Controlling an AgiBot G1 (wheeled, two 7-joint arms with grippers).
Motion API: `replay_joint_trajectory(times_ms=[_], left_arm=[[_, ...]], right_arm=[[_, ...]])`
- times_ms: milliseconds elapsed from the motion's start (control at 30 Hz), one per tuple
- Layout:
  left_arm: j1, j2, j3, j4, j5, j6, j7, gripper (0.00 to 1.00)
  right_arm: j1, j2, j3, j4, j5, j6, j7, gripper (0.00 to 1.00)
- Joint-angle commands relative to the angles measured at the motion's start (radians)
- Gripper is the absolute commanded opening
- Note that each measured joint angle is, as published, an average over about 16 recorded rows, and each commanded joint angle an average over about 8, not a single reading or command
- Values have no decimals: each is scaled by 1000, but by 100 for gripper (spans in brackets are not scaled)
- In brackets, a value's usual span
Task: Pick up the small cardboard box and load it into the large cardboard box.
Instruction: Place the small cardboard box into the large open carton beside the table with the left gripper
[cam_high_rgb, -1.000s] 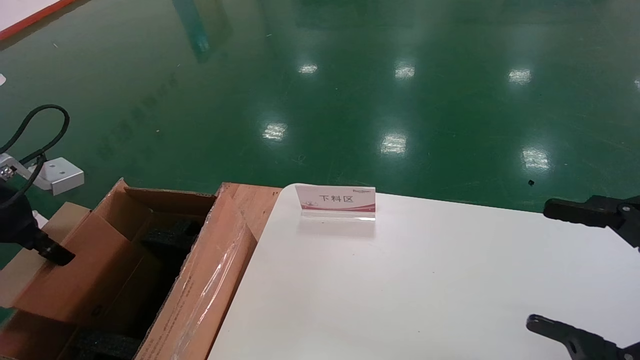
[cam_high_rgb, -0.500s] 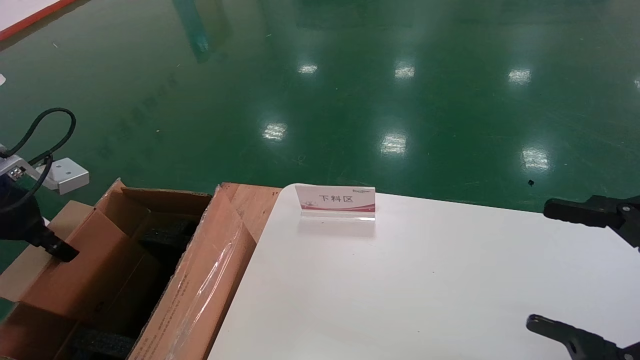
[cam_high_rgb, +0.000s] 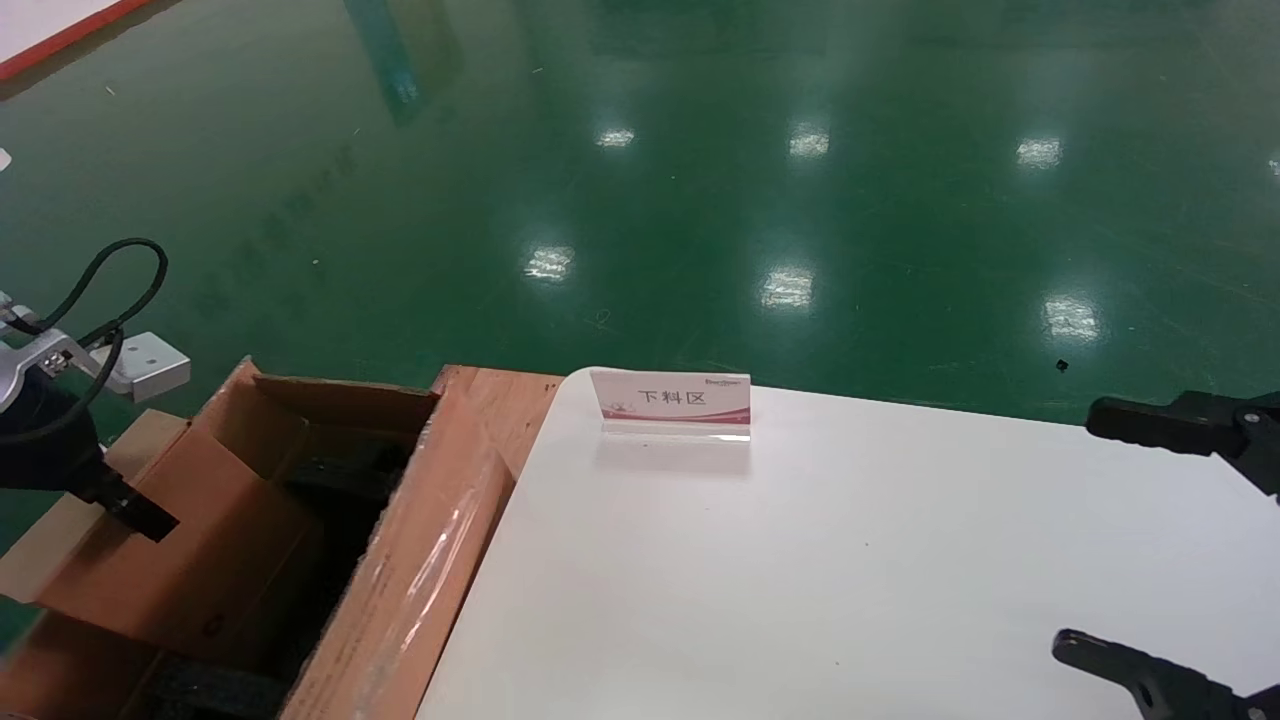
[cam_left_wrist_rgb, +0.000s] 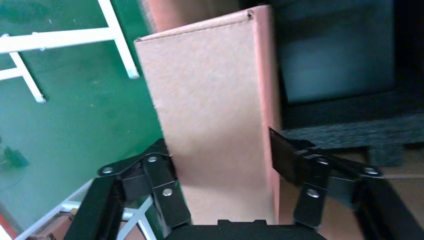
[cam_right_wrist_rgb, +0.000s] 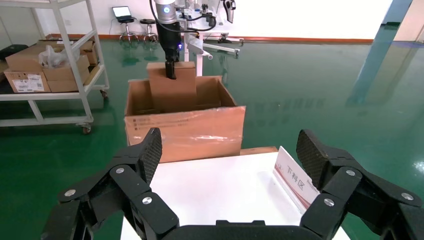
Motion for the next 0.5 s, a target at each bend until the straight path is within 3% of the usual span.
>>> replay_joint_trajectory(times_ms=[33,500], left_arm=[[8,0,0,9,-3,-6,5,0],[83,34,6,67,-32,-18,16,0]], right_arm=[[0,0,0,0,0,0,0,100],[0,0,-1,0,1,0,0,100]])
